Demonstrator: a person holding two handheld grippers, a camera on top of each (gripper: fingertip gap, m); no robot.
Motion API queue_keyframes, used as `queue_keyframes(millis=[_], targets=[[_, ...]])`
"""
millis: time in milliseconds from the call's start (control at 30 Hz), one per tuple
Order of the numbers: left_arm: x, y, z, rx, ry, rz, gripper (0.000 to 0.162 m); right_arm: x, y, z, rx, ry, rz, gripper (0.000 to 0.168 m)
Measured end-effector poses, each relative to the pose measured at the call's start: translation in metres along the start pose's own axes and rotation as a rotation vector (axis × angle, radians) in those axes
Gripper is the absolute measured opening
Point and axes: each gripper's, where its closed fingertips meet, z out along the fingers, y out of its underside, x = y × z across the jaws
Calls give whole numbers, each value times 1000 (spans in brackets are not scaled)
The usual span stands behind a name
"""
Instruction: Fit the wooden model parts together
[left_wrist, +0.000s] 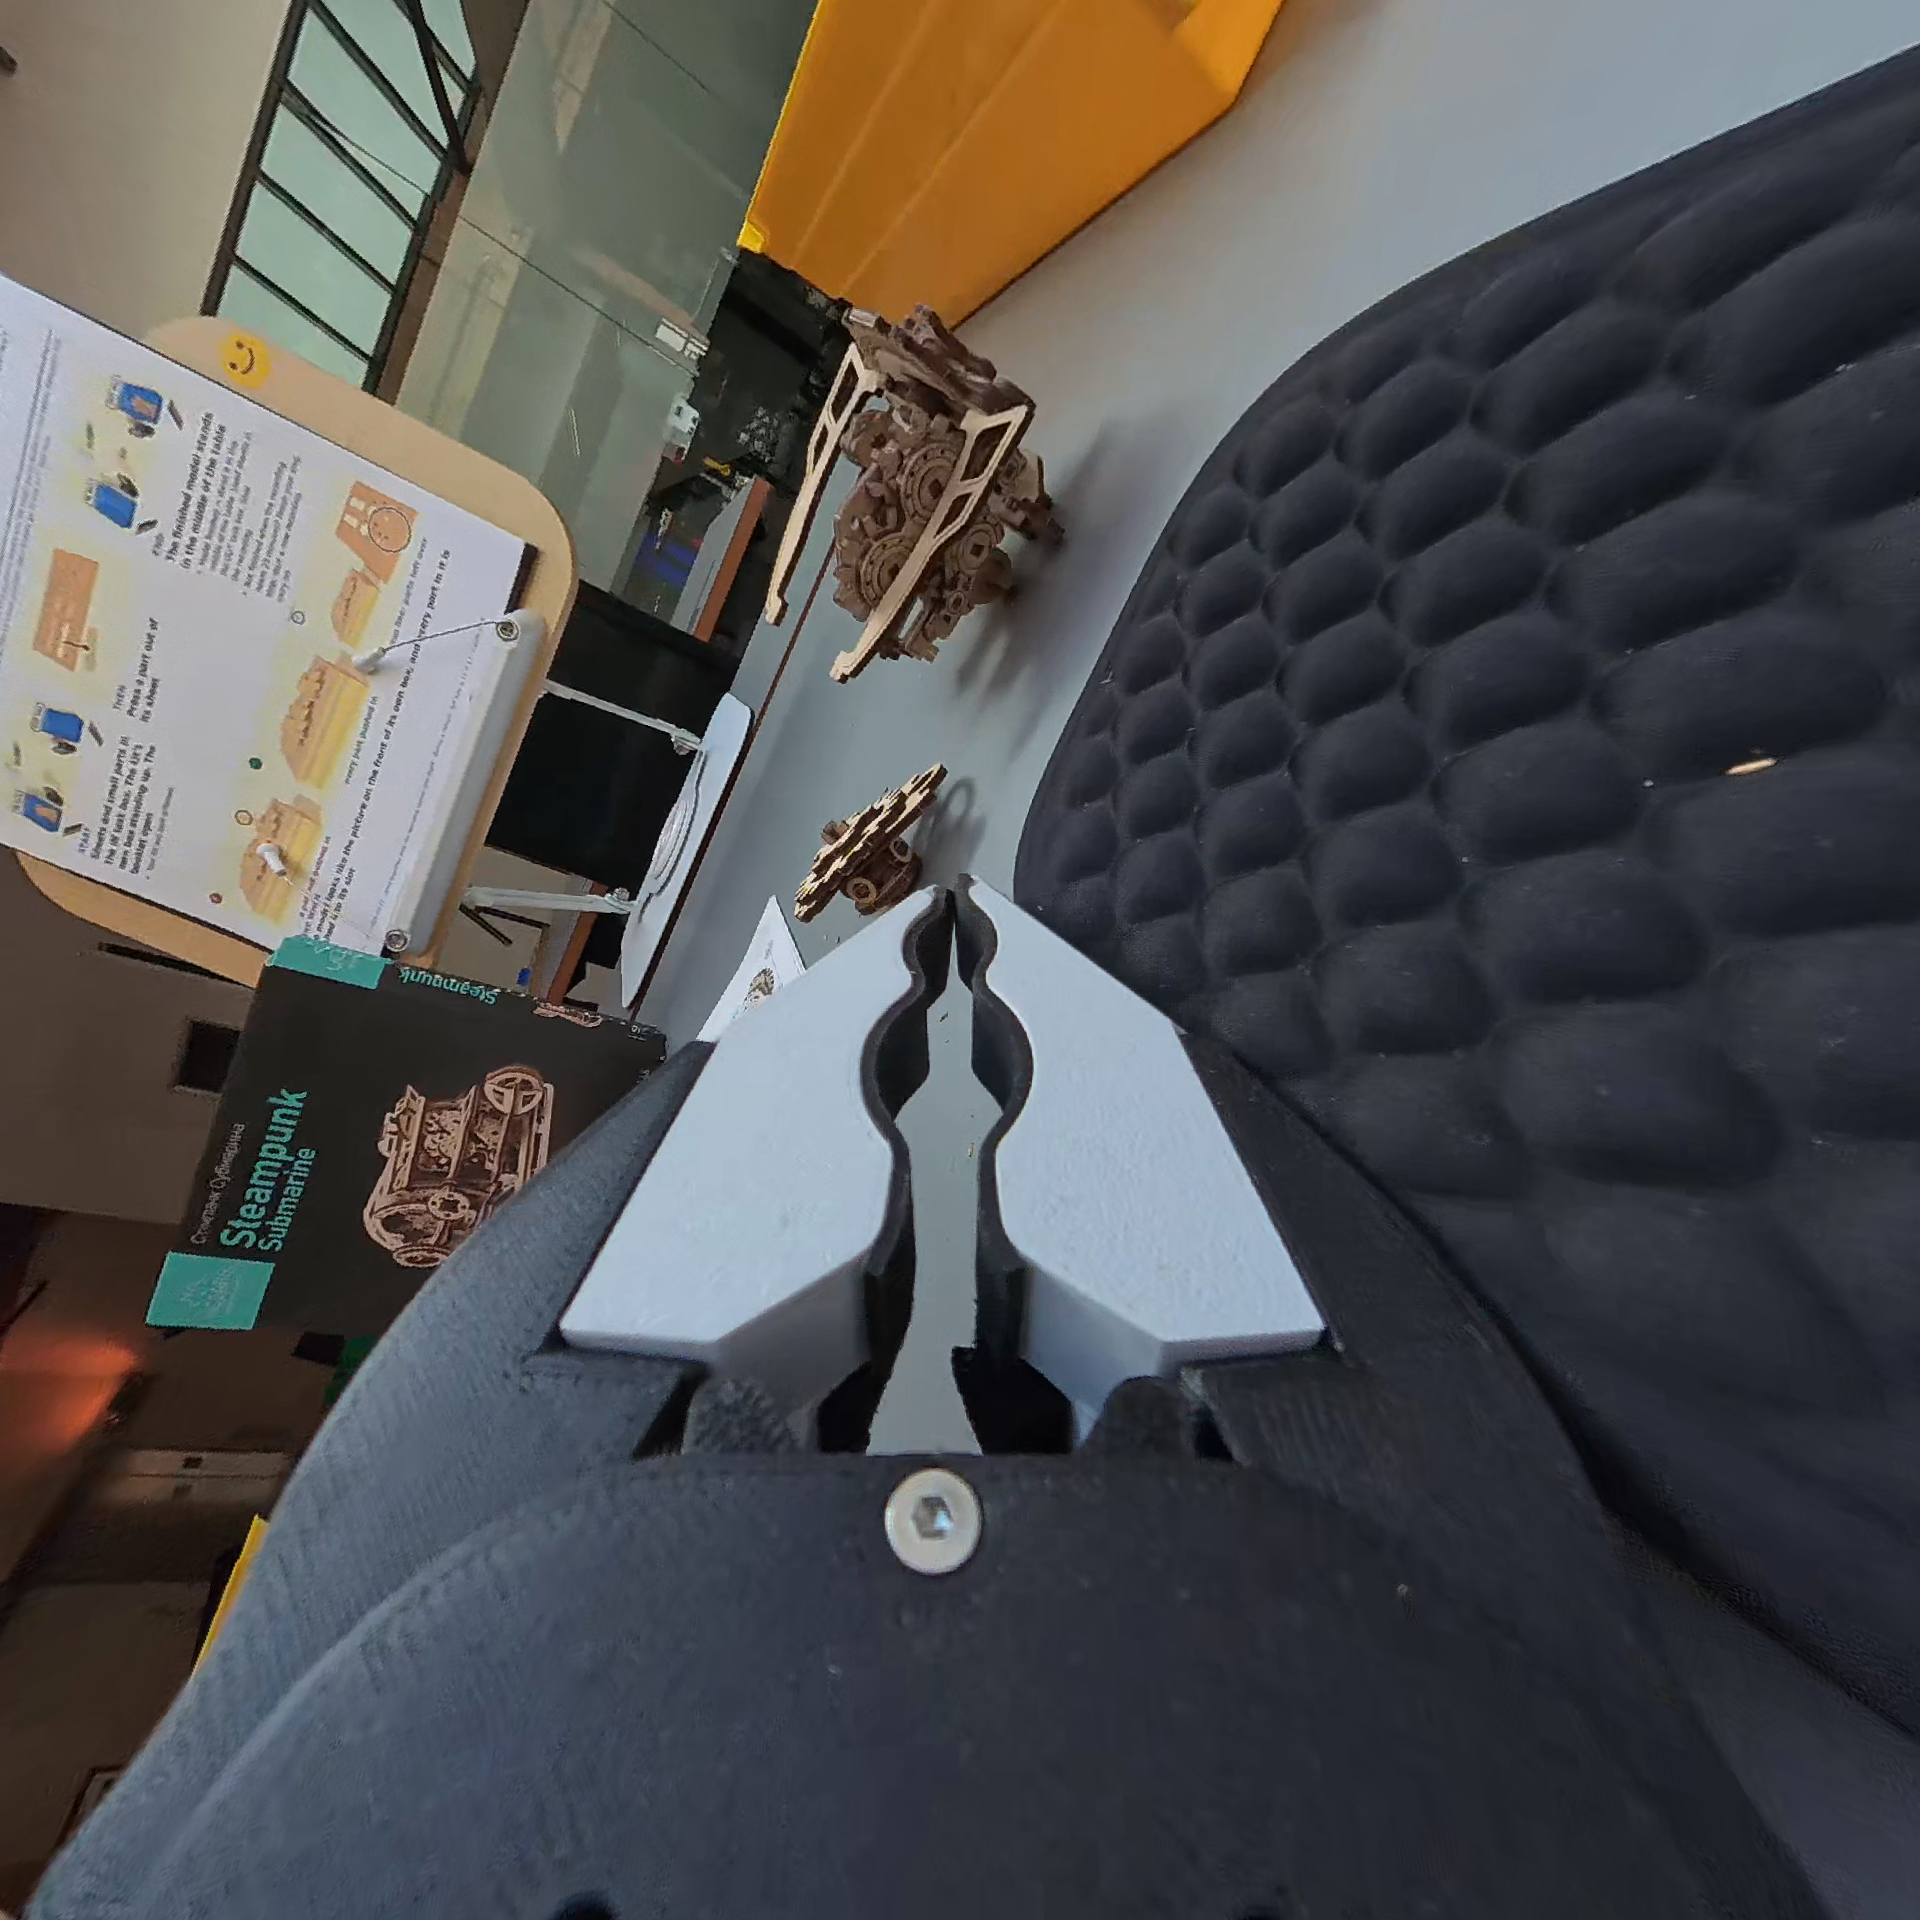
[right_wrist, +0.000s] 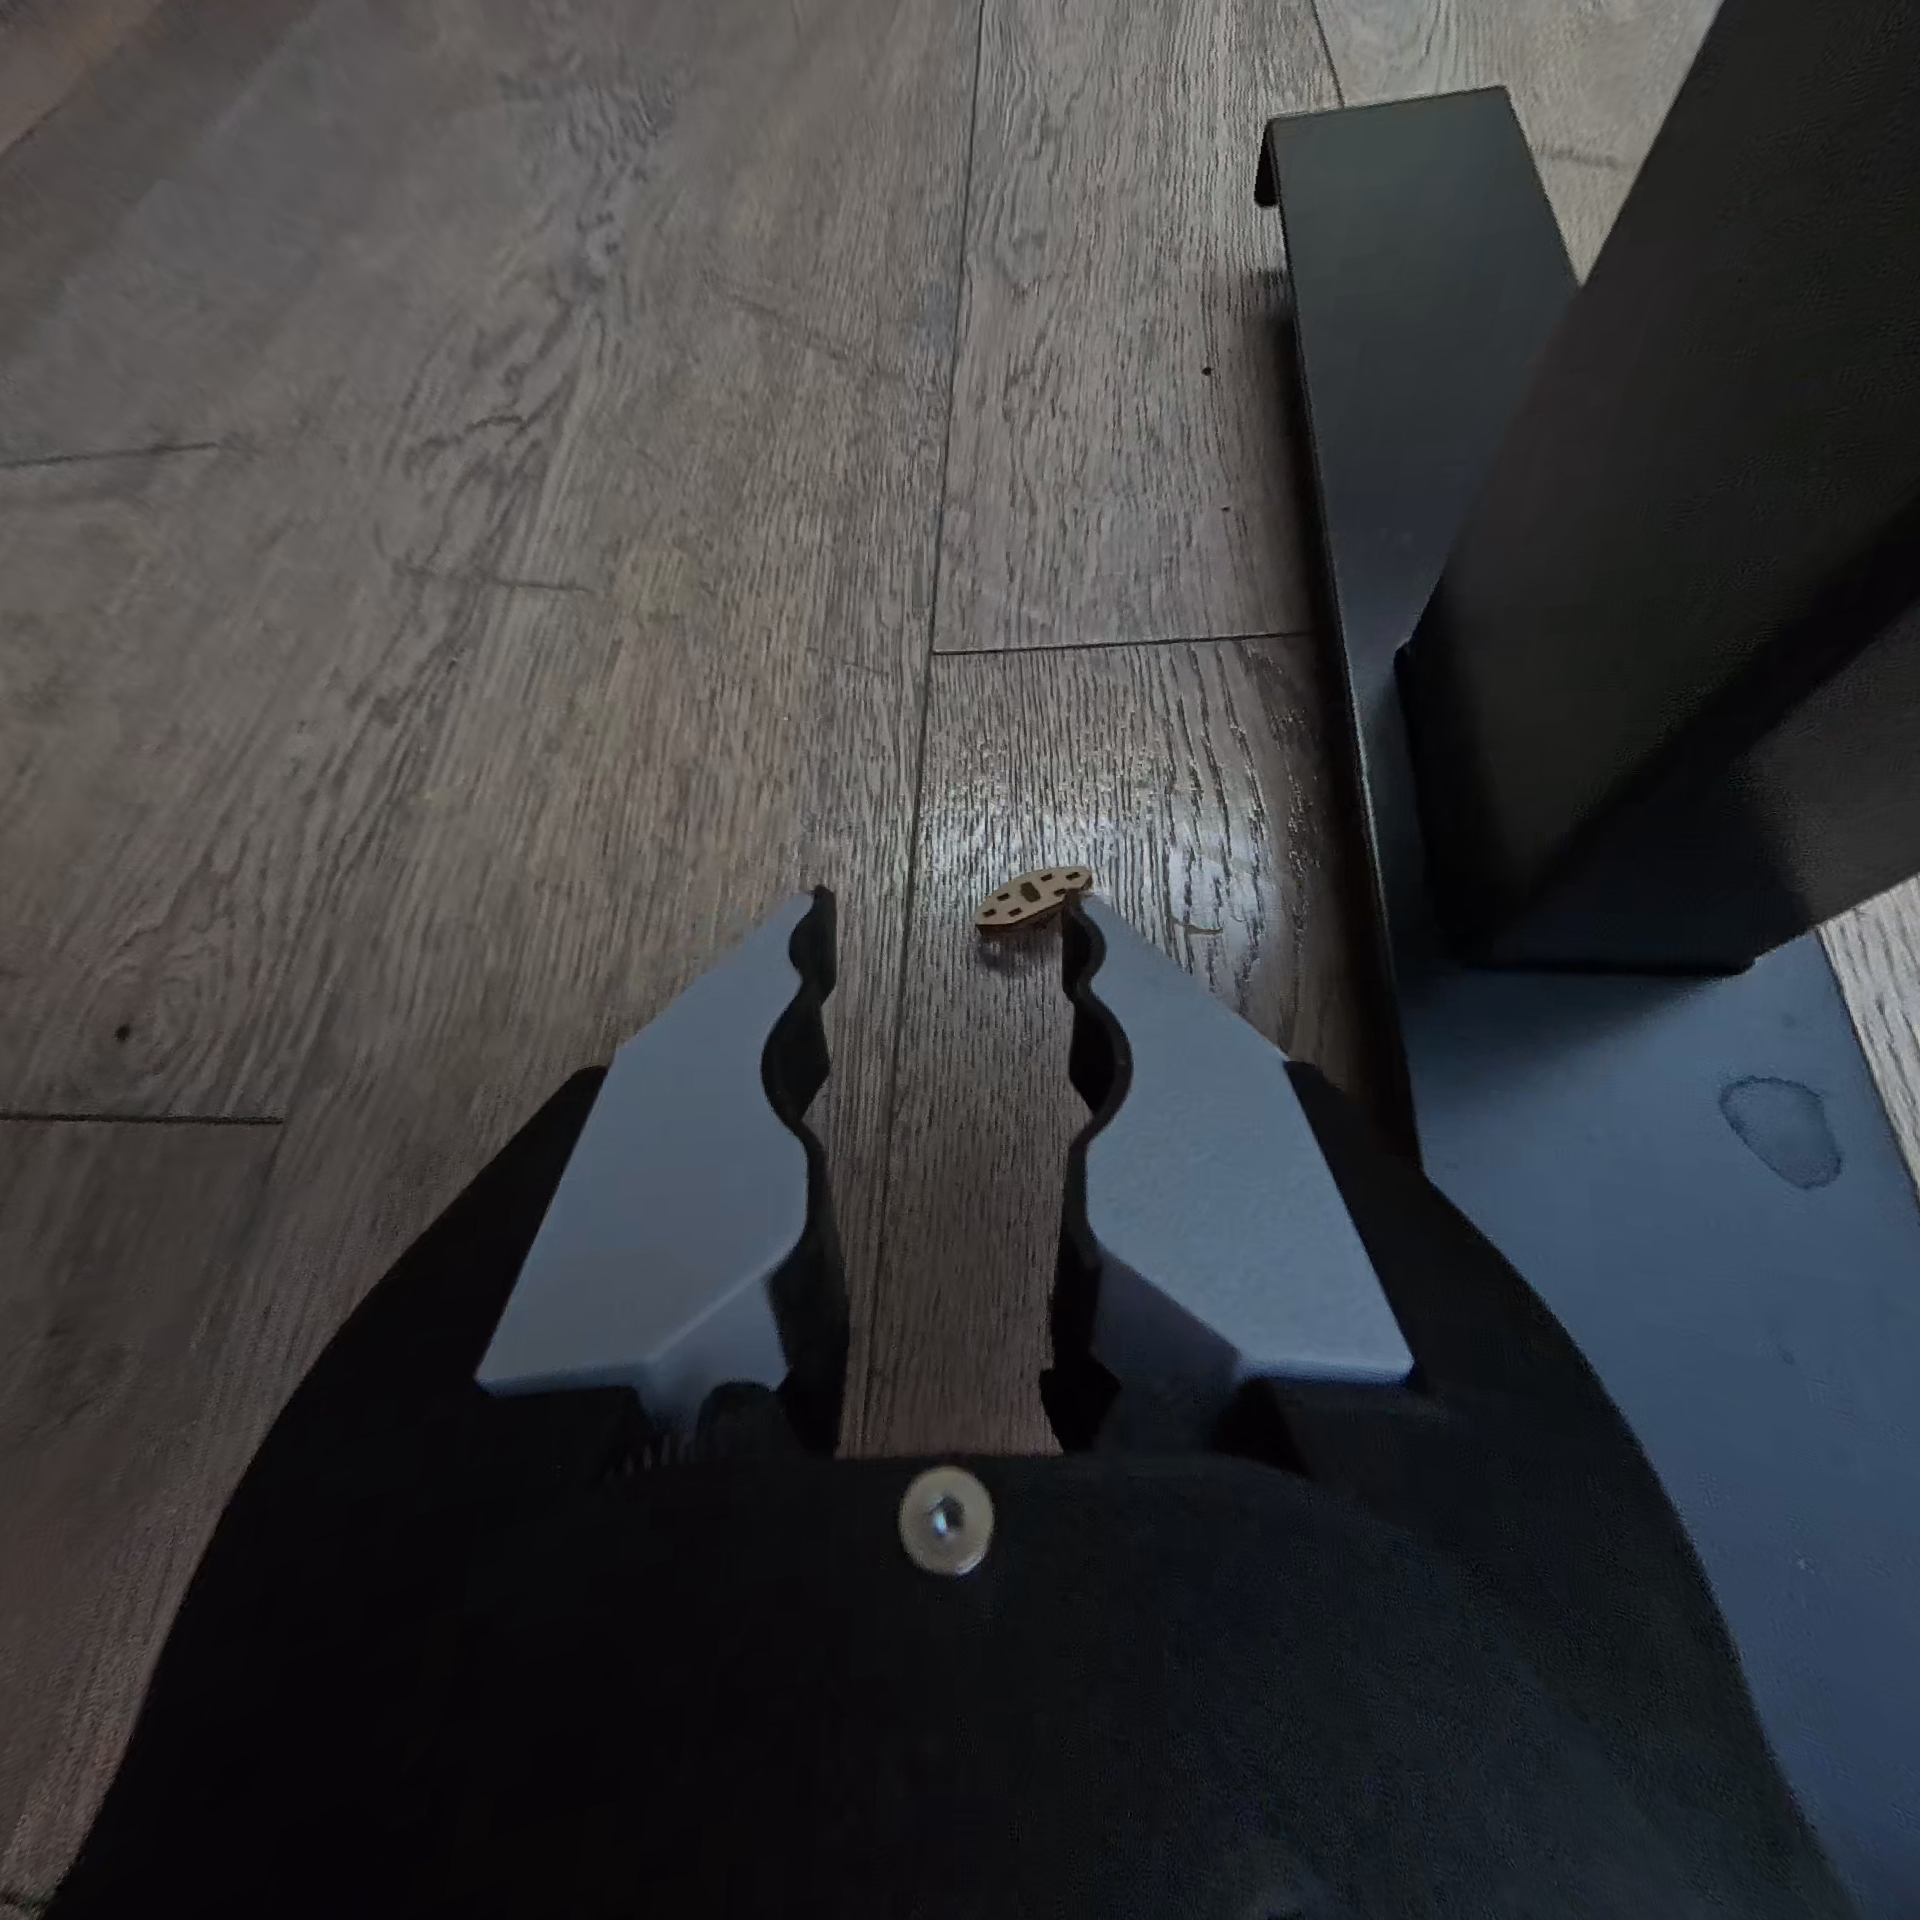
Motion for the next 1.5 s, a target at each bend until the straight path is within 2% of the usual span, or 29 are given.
queue_keyframes(millis=[67, 200, 267, 400, 500, 600, 767, 867, 1000, 1100, 1200, 1267, 1367, 1500], targets=[[-1, 3, 2, -20, -3, -6, 0, 6, 14, 22, -93, 16, -7, 49], [-2, 7, 4, -44, 0, -11, 0, 15, 36, 50, -225, 69, -32, 48], [-2, 9, 5, -56, 3, -16, 0, 14, 28, 53, -179, 82, -35, 18], [-2, 8, 5, -53, -8, -6, 0, 6, 29, 45, -198, 46, 68, 12], [-3, 10, 7, -67, -8, -9, 0, -22, 26, 9, -117, -15, 58, 12], [-3, 10, 7, -68, -16, -2, 0, -49, 41, -52, -79, -25, 154, 13], [-6, 9, 6, -59, -39, 9, 0, -102, 59, -183, -102, -32, 302, 13], [-8, 5, 4, -33, -66, 25, 0, -114, 58, -264, -150, -6, 281, 13], [-18, -3, -2, 22, -109, -27, 0, -119, 37, -366, -191, 36, 189, 13], [-47, -13, -18, 110, -205, -146, 0, -122, -11, -447, -178, 72, 84, 13], [-61, -20, -51, 139, -195, -295, 10, -120, -87, -532, -62, 141, -6, 13], [-62, -41, -86, 198, -89, -444, 25, -113, -138, -582, 20, 213, -87, 14], [-87, -80, -145, 337, 27, -591, 49, -107, -210, -651, 156, 326, -163, 14], [-127, -112, -239, 532, 286, -701, 82, -147, -287, -734, 427, 368, -170, 14]])
